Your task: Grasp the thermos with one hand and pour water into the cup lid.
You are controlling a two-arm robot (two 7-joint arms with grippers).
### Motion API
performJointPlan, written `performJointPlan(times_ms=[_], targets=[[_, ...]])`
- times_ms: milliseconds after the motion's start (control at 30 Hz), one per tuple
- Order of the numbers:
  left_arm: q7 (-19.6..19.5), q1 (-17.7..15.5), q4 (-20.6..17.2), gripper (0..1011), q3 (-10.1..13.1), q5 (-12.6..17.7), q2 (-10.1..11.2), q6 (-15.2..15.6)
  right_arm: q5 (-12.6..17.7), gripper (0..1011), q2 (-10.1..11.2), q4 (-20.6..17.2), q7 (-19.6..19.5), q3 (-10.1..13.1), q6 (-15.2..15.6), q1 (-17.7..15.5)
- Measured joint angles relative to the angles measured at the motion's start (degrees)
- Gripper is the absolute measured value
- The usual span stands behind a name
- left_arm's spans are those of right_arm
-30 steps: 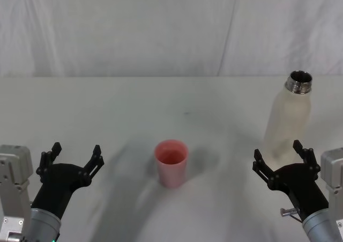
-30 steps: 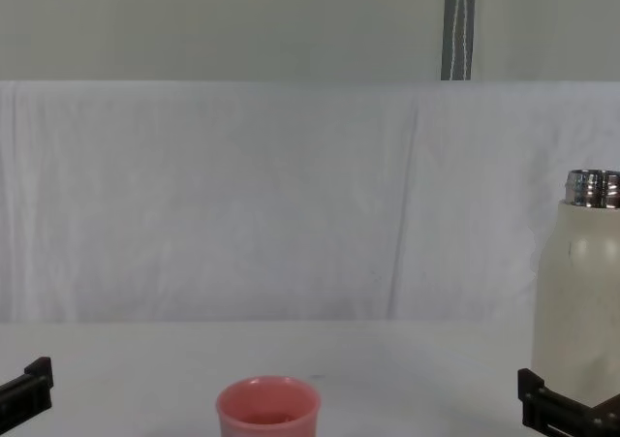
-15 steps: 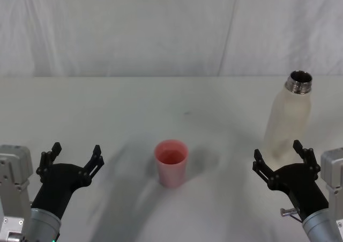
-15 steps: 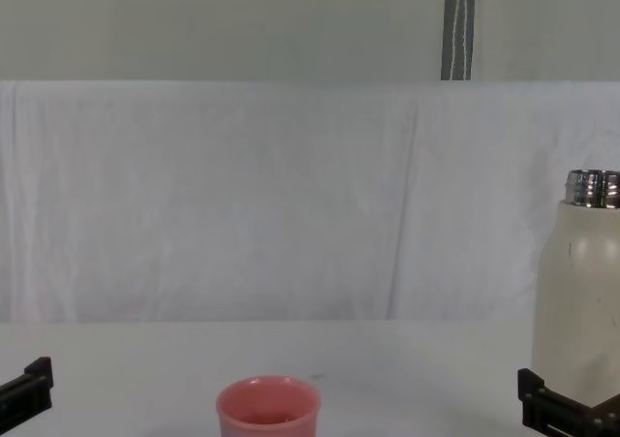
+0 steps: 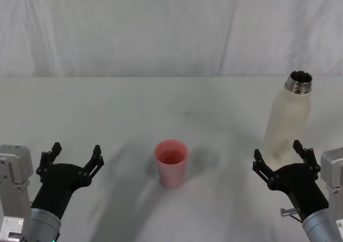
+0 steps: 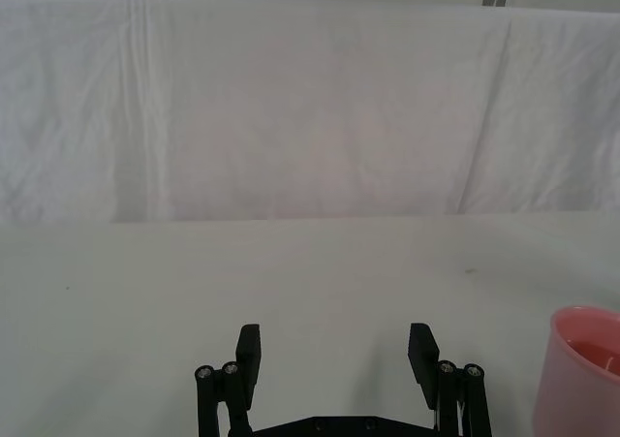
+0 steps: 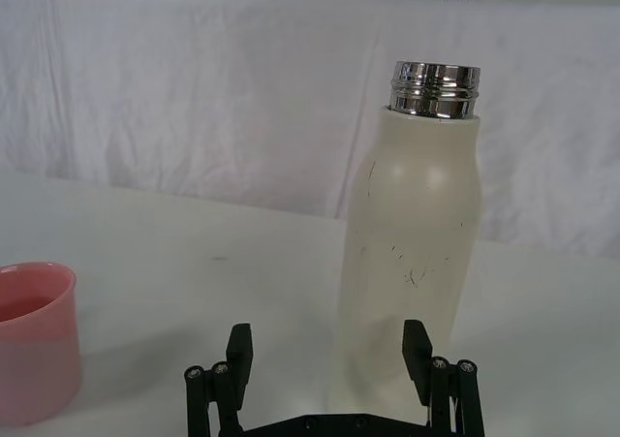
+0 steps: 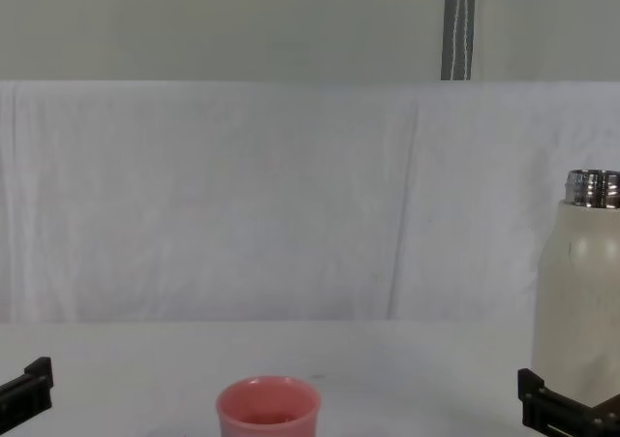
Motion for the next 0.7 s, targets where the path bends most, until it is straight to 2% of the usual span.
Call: performJointPlan(times_ms=[700], targets=[[0.0,0.0,0.0,1001,0.0,0.0,0.0,0.0,0.0,1000,0.0,0.0,0.0,0.0,0.0,0.0]])
